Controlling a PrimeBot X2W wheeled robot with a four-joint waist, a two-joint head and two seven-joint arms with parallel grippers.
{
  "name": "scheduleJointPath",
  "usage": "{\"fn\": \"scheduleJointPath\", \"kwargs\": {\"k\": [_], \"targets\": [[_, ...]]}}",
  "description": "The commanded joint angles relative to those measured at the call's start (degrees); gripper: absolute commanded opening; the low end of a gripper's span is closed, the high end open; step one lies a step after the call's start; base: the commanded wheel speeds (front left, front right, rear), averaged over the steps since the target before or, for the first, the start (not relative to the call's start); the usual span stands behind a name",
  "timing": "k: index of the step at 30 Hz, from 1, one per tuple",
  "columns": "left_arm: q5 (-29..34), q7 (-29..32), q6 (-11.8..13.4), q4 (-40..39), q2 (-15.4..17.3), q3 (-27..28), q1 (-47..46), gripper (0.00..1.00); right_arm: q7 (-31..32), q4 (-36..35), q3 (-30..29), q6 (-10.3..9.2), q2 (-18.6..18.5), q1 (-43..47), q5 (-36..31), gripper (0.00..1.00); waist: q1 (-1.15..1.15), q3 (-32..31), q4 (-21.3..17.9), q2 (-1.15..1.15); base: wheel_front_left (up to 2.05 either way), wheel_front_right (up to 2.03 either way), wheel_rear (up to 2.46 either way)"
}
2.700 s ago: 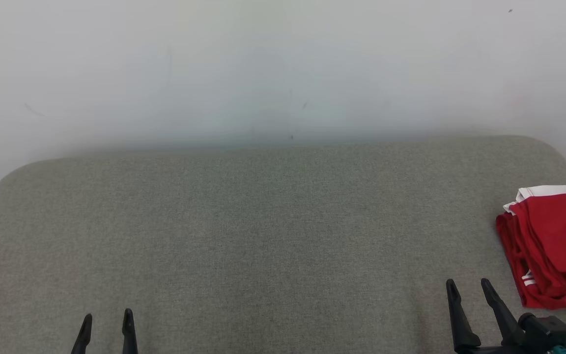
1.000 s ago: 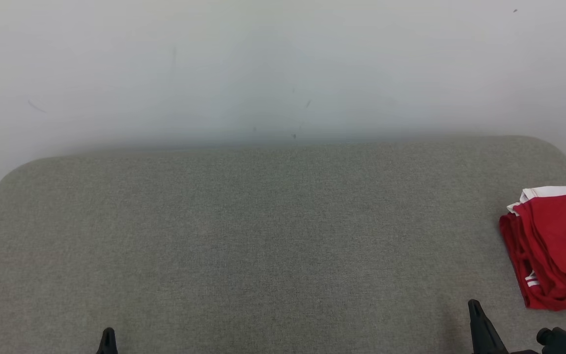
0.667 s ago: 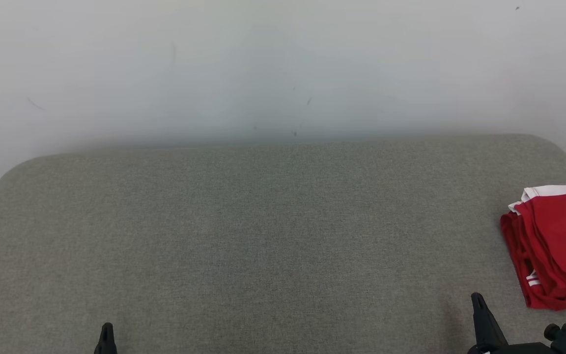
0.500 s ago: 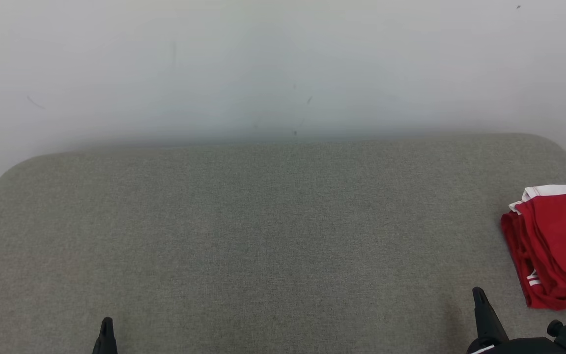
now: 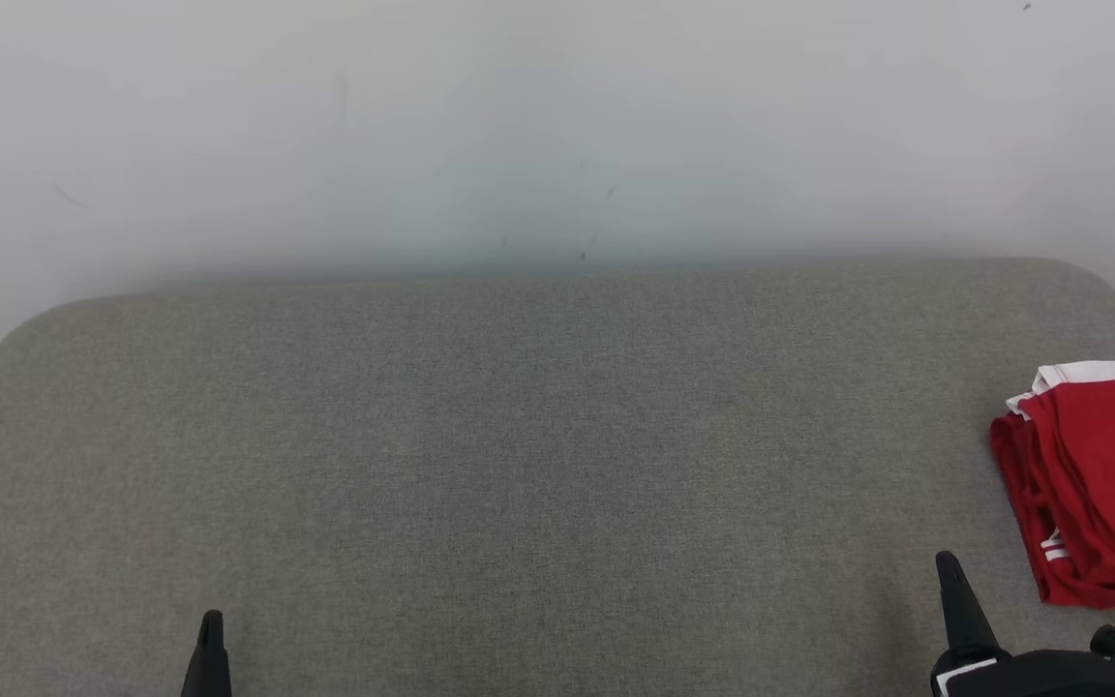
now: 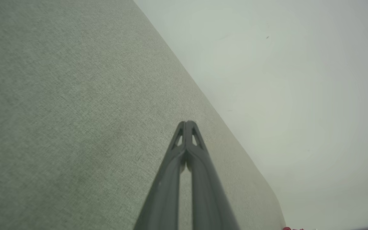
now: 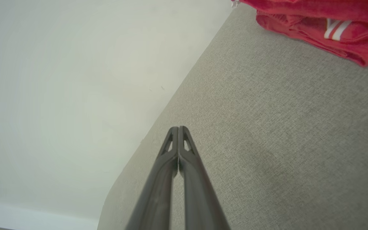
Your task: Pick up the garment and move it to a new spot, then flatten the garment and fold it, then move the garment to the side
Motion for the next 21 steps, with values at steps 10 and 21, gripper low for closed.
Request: {"fn": "scheduleJointPath", "kwargs": {"k": [10, 21], "targets": [[-7.55, 1.99, -0.07, -0.68, 0.43, 0.32, -2.74, 0.0, 1.62, -1.06, -1.2, -0.05, 0.4, -1.87, 7.01, 0.0, 0.0, 0.38, 0.08, 0.0, 0.0, 0.0, 0.0], [-13.95, 3.63, -0.09, -0.66, 0.48, 0.46, -3.77, 0.0, 3.08, -1.44, -2.05, -0.06, 0.79, -2.76, 12.66, 0.0, 0.0, 0.77, 0.15, 0.0, 0.0, 0.0, 0.0]]}}
